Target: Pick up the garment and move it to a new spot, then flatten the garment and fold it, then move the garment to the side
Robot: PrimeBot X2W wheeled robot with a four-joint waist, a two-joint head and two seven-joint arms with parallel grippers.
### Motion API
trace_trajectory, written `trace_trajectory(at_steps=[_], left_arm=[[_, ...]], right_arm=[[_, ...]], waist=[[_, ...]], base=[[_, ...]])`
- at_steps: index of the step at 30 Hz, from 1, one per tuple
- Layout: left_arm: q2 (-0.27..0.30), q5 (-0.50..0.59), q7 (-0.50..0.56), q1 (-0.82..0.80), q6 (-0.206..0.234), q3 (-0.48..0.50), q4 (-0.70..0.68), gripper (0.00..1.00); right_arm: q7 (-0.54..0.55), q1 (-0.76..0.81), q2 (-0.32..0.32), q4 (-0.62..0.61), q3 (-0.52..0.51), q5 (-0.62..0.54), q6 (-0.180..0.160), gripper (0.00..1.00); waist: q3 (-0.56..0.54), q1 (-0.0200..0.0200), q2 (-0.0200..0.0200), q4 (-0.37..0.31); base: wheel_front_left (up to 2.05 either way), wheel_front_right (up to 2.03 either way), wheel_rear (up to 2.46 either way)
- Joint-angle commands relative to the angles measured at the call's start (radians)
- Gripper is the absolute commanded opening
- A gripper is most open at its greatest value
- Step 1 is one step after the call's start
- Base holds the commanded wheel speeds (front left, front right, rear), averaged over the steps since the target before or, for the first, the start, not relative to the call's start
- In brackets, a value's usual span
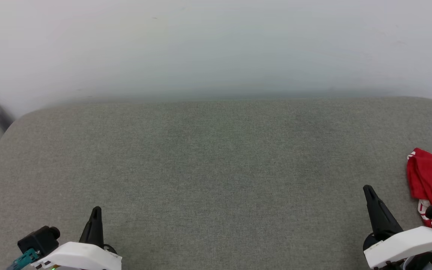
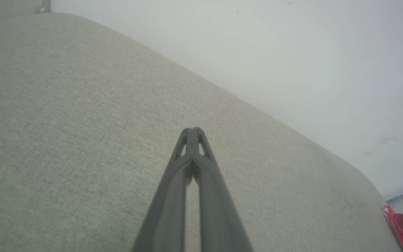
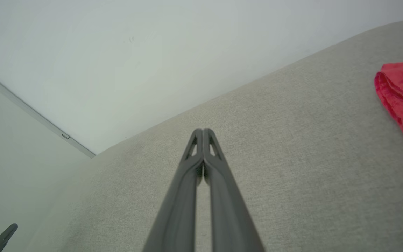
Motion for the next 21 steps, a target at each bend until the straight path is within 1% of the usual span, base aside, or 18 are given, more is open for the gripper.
trace_trajectory(at_steps=[1,21], left_arm=[[-0.003,-0.033,0.008,-0.029,-0.01,0.017,-0.008,0.0],[-0.055,-0.258,0.079,-0.059,-0.064,0.079,0.004,0.0]], right_arm=[[0.0,-0.031,-0.001,-0.003,-0.005,0.043,0.0,0.0],[0.013,-0.067,0.005,0.055,-0.022,0.32,0.0,0.0]], waist=[[0.001,0.0,-0.0001,0.0],[0.008,0.0,-0.0001,0.0]], base=[[0.0,0.0,0.0],[0.0,0.0,0.0]])
